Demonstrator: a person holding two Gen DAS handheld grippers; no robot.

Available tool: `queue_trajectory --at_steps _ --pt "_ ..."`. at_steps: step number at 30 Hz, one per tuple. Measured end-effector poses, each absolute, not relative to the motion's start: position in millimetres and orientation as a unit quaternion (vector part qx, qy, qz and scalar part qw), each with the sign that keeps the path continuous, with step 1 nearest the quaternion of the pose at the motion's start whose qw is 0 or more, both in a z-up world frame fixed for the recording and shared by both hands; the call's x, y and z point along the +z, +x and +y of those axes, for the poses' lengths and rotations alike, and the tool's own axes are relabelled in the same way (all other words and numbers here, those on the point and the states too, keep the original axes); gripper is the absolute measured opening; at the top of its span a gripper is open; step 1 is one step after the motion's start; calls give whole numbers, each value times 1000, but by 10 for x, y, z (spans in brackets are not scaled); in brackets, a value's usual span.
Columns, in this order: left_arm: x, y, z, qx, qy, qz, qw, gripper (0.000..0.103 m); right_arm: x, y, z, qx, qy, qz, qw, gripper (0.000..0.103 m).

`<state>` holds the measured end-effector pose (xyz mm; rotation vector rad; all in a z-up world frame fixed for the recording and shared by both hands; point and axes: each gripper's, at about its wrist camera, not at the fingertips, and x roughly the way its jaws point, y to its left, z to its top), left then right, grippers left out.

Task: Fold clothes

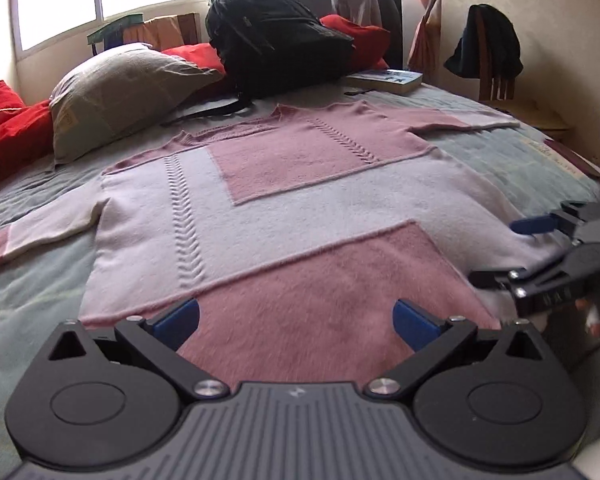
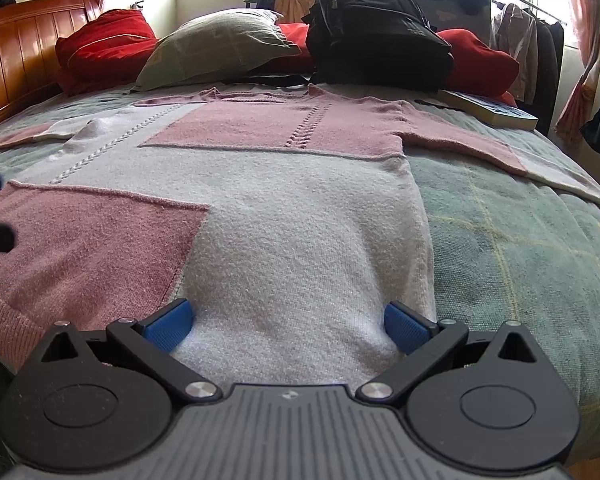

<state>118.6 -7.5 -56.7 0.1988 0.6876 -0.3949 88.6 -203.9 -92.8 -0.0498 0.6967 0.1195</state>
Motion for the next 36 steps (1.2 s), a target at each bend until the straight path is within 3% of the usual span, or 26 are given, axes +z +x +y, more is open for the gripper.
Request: queue_trajectory --at_steps 7,18,25,36 --pt "-904 1173 -137 -193 91 364 907 102 -944 852 -2049 60 -25 330 942 103" --pt "-491 1457 425 -176 11 346 921 102 -741 875 -2058 60 17 322 945 103" --pt "-504 1851 665 -154 8 351 924 102 -616 1001 -2019 72 56 312 946 103" --pt "-617 2360 2052 -53 -78 366 926 102 -573 1288 -1823 126 112 321 932 103"
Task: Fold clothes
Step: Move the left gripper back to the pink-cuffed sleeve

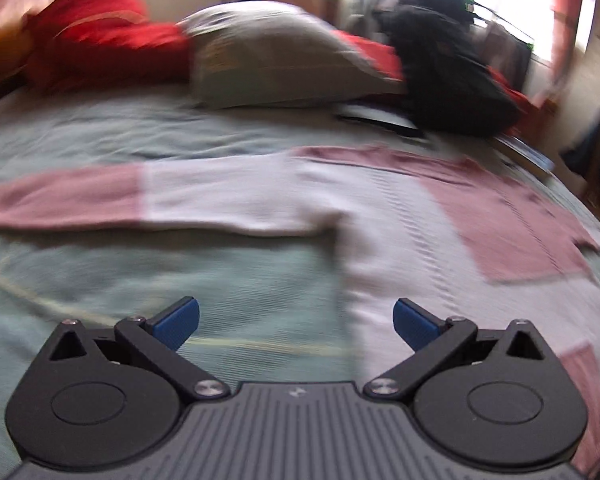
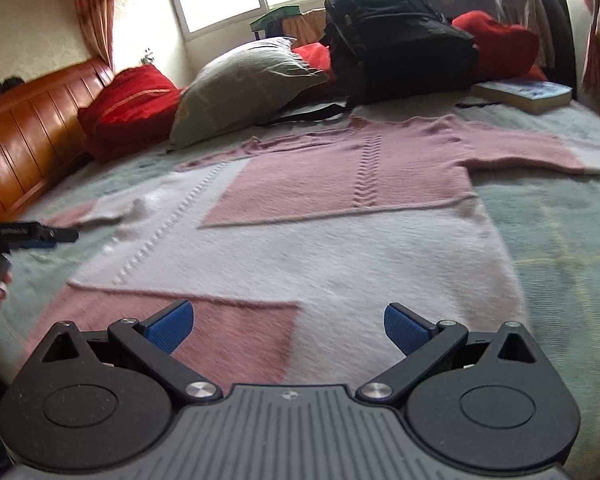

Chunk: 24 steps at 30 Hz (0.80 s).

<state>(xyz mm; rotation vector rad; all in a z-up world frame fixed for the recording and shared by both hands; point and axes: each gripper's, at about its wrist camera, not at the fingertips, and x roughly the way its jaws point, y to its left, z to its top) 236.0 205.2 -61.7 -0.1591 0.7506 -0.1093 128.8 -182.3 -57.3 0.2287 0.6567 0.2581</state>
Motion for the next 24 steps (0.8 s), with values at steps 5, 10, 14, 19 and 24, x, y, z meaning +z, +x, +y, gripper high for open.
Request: queue_trajectory --at_steps 5,10,14,19,24 --pt "-658 2612 2462 -18 -99 364 926 102 -551 1454 -1681 134 109 325 930 103" --pt "-826 2918 2850 -36 -222 365 903 102 -566 1557 -1597 135 107 330 928 103" --pt "-973 2977 3062 -53 -272 347 896 102 -567 1595 -1583 129 94 332 930 103" --pt "-1017 3032 3306 -46 -304 325 894 102 -568 1683 -1571 128 101 336 927 103" --pt "-1027 3098 3538 -31 -333 300 893 102 -539 1716 -1458 154 102 339 923 103"
